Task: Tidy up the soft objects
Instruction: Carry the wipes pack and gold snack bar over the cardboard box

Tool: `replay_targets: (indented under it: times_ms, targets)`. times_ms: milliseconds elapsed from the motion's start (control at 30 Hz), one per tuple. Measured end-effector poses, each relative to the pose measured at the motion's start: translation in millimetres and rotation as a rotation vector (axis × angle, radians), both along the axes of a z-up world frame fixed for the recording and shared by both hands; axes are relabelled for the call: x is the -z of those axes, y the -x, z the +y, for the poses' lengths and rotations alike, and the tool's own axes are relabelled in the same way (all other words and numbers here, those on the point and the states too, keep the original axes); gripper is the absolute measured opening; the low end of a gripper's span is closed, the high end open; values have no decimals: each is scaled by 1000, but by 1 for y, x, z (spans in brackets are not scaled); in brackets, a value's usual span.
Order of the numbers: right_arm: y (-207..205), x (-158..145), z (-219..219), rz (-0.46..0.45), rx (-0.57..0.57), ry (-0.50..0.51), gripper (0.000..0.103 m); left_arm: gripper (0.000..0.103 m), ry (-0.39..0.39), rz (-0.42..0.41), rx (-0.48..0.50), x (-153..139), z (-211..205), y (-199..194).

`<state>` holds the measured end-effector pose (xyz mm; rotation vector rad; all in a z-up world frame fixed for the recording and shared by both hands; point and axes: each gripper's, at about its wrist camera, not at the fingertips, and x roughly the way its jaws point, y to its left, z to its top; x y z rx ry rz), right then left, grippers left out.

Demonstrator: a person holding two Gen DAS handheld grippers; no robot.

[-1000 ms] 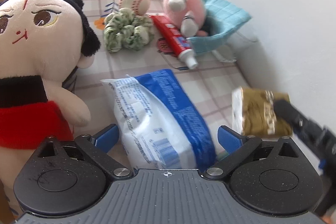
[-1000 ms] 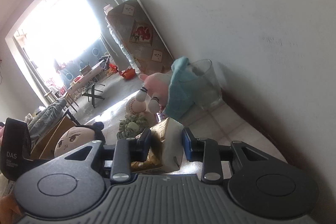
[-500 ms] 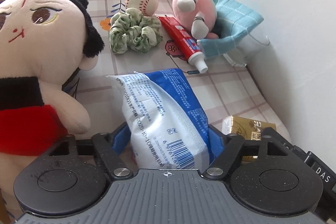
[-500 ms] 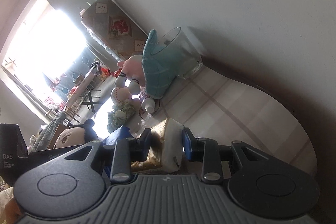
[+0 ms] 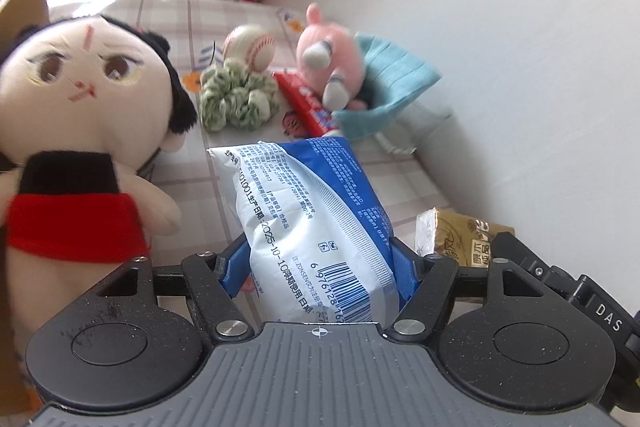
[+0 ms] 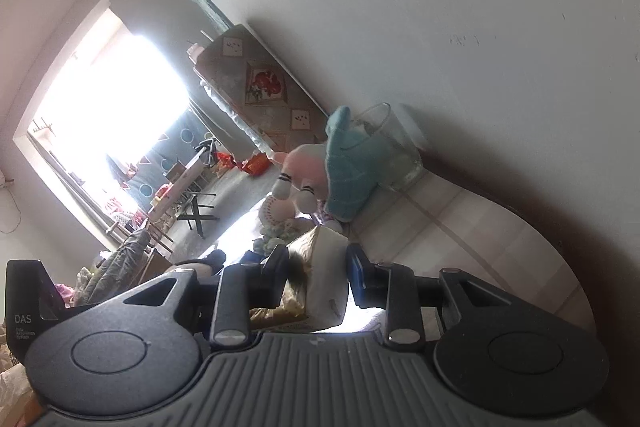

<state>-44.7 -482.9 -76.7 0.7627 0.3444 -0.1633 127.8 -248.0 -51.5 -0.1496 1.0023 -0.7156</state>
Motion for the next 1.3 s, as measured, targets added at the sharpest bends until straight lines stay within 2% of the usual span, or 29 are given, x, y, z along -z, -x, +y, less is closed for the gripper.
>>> replay_targets:
  times_ms: [167, 400, 533, 733, 867, 967, 1033, 1133, 1300]
  targets:
    - [14, -37, 28, -81, -30, 62, 31, 69, 49, -46, -17, -31, 31, 20]
    - [13, -91, 88, -213, -137, 125, 28, 69, 154, -122, -88, -77, 100, 42]
    - [-7, -117, 123, -268, -222, 132, 27, 69, 203, -115, -146, -89, 140, 38]
    - [-61, -143, 185, -287, -380, 134, 27, 69, 234, -120, -272, -99, 205, 23]
    - [-113, -158, 225, -262, -485, 147, 27, 69, 229, -136, -368, -105, 243, 1]
    - [-155, -163, 251, -226, -555, 150, 27, 69, 218, -107, -432, -104, 266, -27]
    - [-185, -161, 265, -188, -593, 147, 27, 69, 183, -107, -474, -102, 275, -46]
    - [-232, -151, 282, -117, -637, 160, 27, 69, 129, -94, -518, -95, 289, -71]
    - [-310, -118, 297, 38, -697, 161, 26, 69, 38, -4, -556, -64, 290, -129]
